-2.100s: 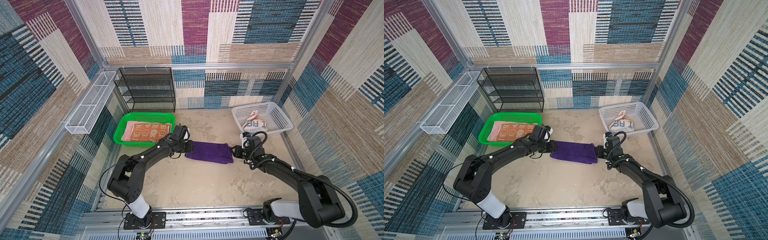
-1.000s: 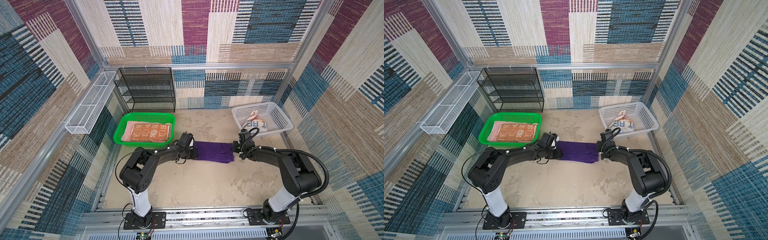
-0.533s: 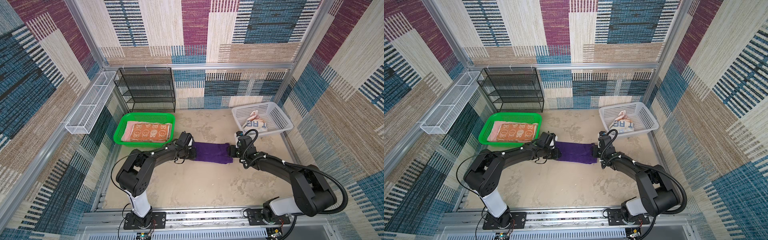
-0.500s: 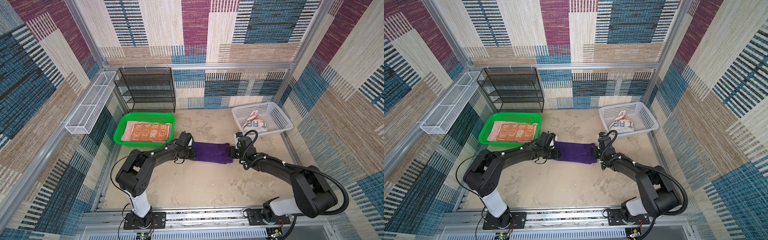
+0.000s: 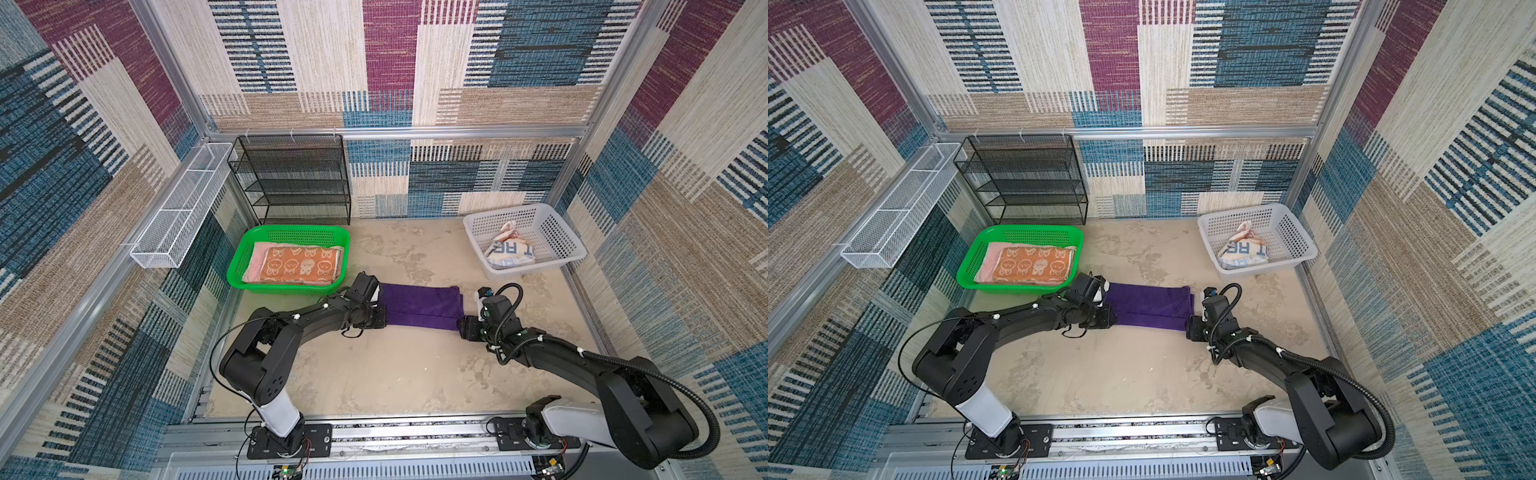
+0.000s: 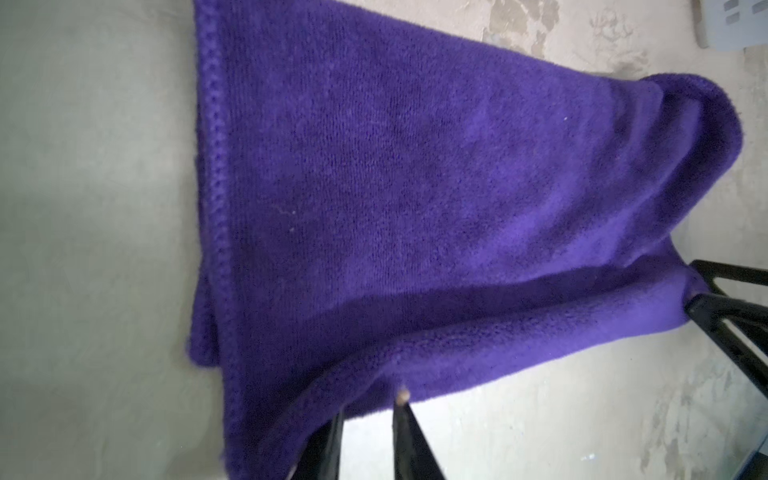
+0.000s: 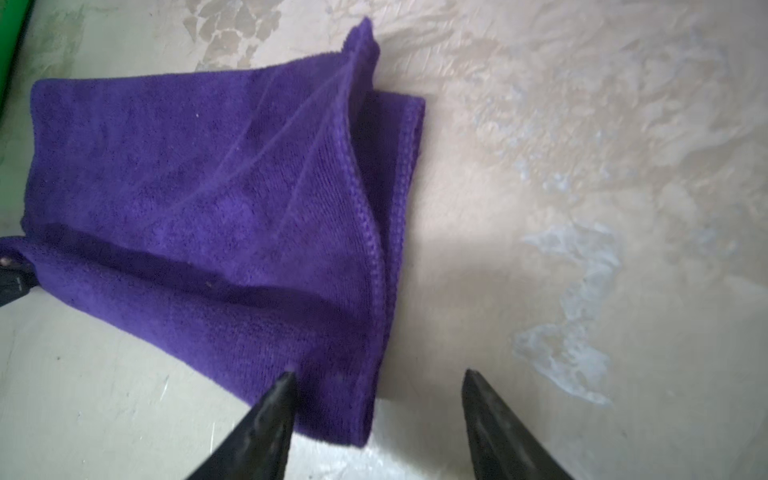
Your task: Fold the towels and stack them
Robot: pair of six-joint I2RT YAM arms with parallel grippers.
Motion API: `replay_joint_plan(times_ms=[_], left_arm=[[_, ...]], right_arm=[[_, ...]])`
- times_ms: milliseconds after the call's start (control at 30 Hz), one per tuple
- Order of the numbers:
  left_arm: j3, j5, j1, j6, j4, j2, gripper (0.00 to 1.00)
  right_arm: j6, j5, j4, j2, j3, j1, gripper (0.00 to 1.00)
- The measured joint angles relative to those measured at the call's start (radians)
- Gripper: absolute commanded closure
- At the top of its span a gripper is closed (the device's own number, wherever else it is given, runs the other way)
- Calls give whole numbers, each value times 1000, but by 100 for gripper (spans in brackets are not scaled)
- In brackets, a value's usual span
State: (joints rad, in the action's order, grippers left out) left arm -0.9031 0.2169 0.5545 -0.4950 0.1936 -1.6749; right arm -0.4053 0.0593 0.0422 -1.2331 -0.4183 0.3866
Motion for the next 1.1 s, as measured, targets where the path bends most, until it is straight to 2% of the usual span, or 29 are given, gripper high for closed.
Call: replay_joint_plan(times_ms=[267,467,633,833,933,1100], left_arm=[[58,-2,4,-3,6,82,75],[92,-15,4,-6,7,163,74],[97,-45,4,-7,3,204,72],[69,-61,2,-14,-6,174,70],[68,-71,-2,-25,-6,163,68],[68,-82,-9,-28,-6,165,60]], right_arm=[[-47,8,95,155,32,4,35],[-50,11,122,237,-20,4,35],[-48,72,69,159,-65,4,36],[-45,160,-48,3,-92,19,36],[-45,185,-90,-65,-93,33,40],[-45,214,-129,-125,-78,63,53]])
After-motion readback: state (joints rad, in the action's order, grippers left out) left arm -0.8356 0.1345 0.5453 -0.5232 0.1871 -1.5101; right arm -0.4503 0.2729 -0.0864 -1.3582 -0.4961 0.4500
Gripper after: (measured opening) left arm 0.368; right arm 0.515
